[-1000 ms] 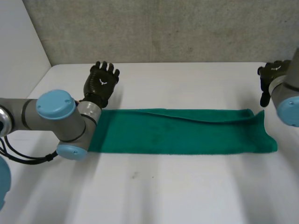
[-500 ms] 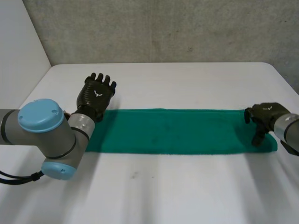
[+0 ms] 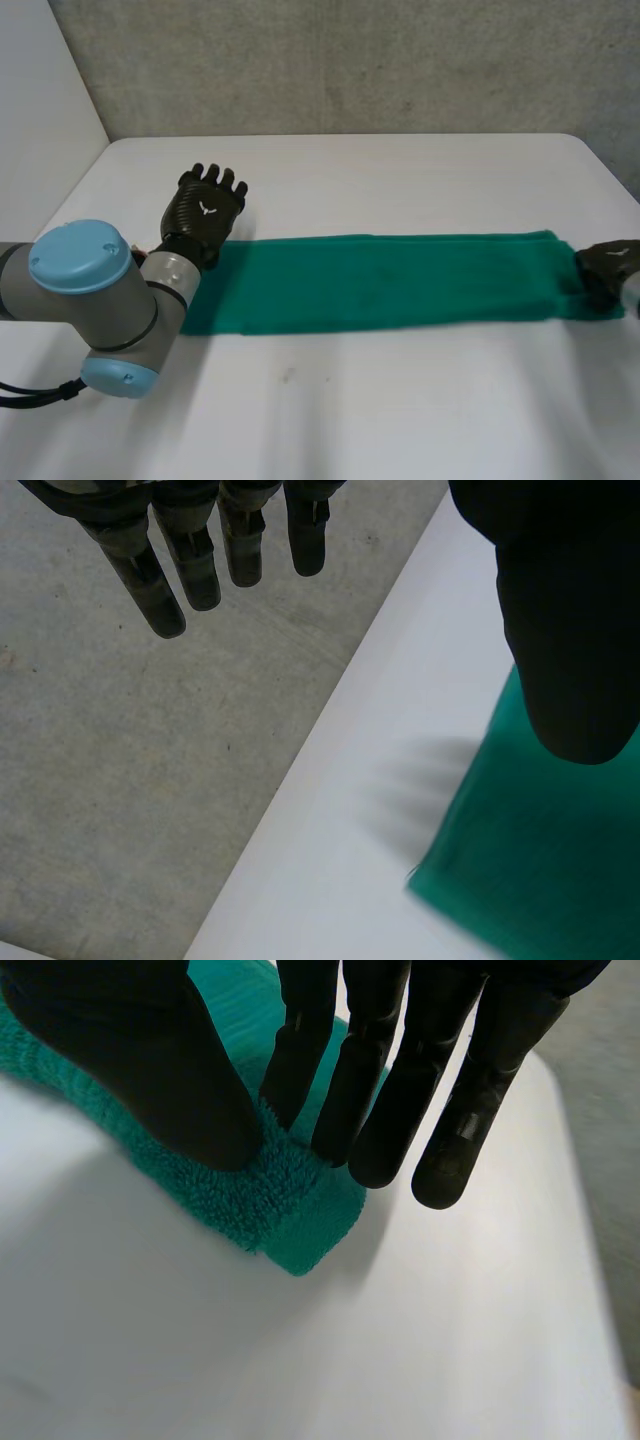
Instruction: Fold the towel.
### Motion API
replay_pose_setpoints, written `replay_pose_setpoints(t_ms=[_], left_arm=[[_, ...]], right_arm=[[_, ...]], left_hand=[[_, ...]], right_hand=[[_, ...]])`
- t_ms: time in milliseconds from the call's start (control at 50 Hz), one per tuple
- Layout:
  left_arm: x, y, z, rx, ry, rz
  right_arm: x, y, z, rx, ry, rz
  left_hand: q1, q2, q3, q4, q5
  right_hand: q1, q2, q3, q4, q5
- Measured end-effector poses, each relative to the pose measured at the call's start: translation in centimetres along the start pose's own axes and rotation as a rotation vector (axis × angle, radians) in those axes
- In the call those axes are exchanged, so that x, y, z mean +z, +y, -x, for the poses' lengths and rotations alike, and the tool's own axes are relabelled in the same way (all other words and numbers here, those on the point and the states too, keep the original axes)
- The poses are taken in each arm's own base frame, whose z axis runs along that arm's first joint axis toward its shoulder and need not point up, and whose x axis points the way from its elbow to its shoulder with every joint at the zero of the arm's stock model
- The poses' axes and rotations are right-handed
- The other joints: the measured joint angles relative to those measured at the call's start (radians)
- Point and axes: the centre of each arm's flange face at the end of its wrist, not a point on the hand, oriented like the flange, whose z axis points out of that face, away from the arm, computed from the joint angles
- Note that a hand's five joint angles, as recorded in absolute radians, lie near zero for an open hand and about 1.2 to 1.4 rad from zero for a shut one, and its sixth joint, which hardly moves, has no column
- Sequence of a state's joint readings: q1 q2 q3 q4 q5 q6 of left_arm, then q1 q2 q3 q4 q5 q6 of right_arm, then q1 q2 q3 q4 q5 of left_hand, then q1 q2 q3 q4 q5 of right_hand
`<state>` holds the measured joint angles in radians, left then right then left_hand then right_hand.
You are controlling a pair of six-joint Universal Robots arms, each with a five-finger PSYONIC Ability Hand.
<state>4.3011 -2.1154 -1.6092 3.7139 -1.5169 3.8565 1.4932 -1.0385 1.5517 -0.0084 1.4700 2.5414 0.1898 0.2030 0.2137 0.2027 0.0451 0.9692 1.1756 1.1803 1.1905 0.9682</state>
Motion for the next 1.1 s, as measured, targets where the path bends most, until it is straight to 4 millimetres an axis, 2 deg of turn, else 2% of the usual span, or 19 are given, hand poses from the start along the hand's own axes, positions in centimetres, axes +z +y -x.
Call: replay_pose_setpoints(t_ms=[180,300,320,420,440,460,580,660,680,800,820,880,900,920,960,980,1000,1040,1100], left_arm=[[-0.5,-0.4,0.6,0.0,-0.012,-0.002],[-0.8,-0.6,1.1,0.001,-0.022,-0.003],[-1.0,-0.6,1.3,0.001,-0.025,-0.002],[-1.3,-0.6,1.4,0.0,-0.026,0.002],[-1.3,-0.6,1.4,0.0,-0.026,0.002],[-1.5,-0.6,1.4,-0.002,-0.028,0.007],[-2.2,-0.7,1.8,-0.023,-0.041,0.018],[-2.6,-0.9,2.1,-0.052,-0.05,0.022],[-2.7,-0.9,2.2,-0.063,-0.053,0.023],[-3.1,-1.1,2.2,-0.098,-0.052,0.022],[-3.1,-1.2,2.1,-0.105,-0.05,0.02],[-3.2,-1.4,2.0,-0.109,-0.046,0.016],[-3.2,-1.4,2.0,-0.109,-0.046,0.016],[-3.3,-1.7,1.8,-0.113,-0.041,0.007],[-3.3,-1.9,1.7,-0.115,-0.038,0.0],[-3.3,-2.2,1.6,-0.118,-0.035,-0.01],[-3.3,-2.9,1.2,-0.129,-0.026,-0.034],[-3.3,-3.5,1.0,-0.138,-0.02,-0.052],[-3.2,-4.9,0.3,-0.169,-0.005,-0.094]], right_arm=[[1.2,-0.1,-6.1,-0.165,0.229,0.048],[0.4,-3.0,-5.8,-0.199,0.249,-0.039],[-0.2,-4.8,-4.5,-0.194,0.223,-0.11],[-2.6,-9.2,0.0,-0.175,0.105,-0.298],[-2.6,-9.2,0.0,-0.175,0.105,-0.298],[-4.9,-11.7,3.7,-0.177,-0.003,-0.428],[-10.6,-14.9,12.6,-0.226,-0.266,-0.675],[-14.5,-14.6,19.6,-0.292,-0.481,-0.791],[-15.6,-13.9,22.2,-0.319,-0.562,-0.814],[-16.3,-10.5,28.0,-0.386,-0.736,-0.78],[-16.0,-9.5,29.0,-0.398,-0.759,-0.752],[-15.5,-8.8,29.5,-0.404,-0.762,-0.715],[-15.5,-8.8,29.5,-0.404,-0.762,-0.715],[-15.0,-8.7,29.0,-0.394,-0.725,-0.679],[-14.8,-8.9,28.6,-0.385,-0.702,-0.668],[-14.6,-9.1,28.0,-0.372,-0.676,-0.655],[-13.9,-9.6,26.1,-0.325,-0.612,-0.617],[-13.4,-9.8,24.7,-0.29,-0.574,-0.589],[-12.0,-9.2,20.9,-0.187,-0.492,-0.491]], left_hand=[[0.0,0.0,0.0,0.0,0.0],[0.0,0.0,0.0,0.0,0.0],[0.0,0.0,0.0,0.0,0.0],[0.0,0.0,0.0,0.0,0.0],[0.0,0.0,0.0,0.0,0.0],[0.0,0.0,0.0,0.0,0.0],[0.0,0.0,0.0,0.0,0.0],[0.0,0.0,0.0,0.0,0.0],[0.0,0.0,0.0,0.0,0.0],[0.0,0.0,0.0,0.0,0.0],[0.0,0.0,0.0,0.0,0.0],[0.0,0.0,0.0,0.0,0.0],[0.0,0.0,0.0,0.0,0.0],[0.0,0.0,0.0,0.0,0.0],[0.0,0.0,0.0,0.0,0.0],[0.0,0.0,0.0,0.0,0.0],[0.0,0.0,0.0,0.0,0.0],[0.0,0.0,0.0,0.0,0.0],[0.0,0.0,0.0,0.0,0.0]], right_hand=[[0.0,0.0,0.0,0.0,0.008],[0.0,0.0,0.0,0.0,0.014],[0.0,0.0,0.0,0.0,0.015],[0.0,0.0,0.0,0.0,0.018],[0.0,0.0,0.0,0.0,0.018],[0.0,0.0,0.0,0.0,0.018],[0.0,0.0,0.005,0.001,0.019],[0.0,0.0,0.005,0.002,0.019],[0.0,0.0,0.005,0.002,0.019],[0.0,0.0,0.005,0.002,0.021],[-0.077,-0.095,-0.092,-0.078,-0.053],[-0.468,-0.553,-0.52,-0.532,-0.476],[-0.468,-0.553,-0.52,-0.532,-0.476],[-0.663,-0.769,-0.758,-0.767,-0.711],[-0.663,-0.769,-0.758,-0.767,-0.711],[-0.757,-0.929,-0.932,-0.935,-0.875],[-0.765,-0.953,-0.97,-0.957,-0.903],[-0.765,-0.953,-0.97,-0.957,-0.905],[-0.765,-0.953,-0.97,-0.958,-0.905]])
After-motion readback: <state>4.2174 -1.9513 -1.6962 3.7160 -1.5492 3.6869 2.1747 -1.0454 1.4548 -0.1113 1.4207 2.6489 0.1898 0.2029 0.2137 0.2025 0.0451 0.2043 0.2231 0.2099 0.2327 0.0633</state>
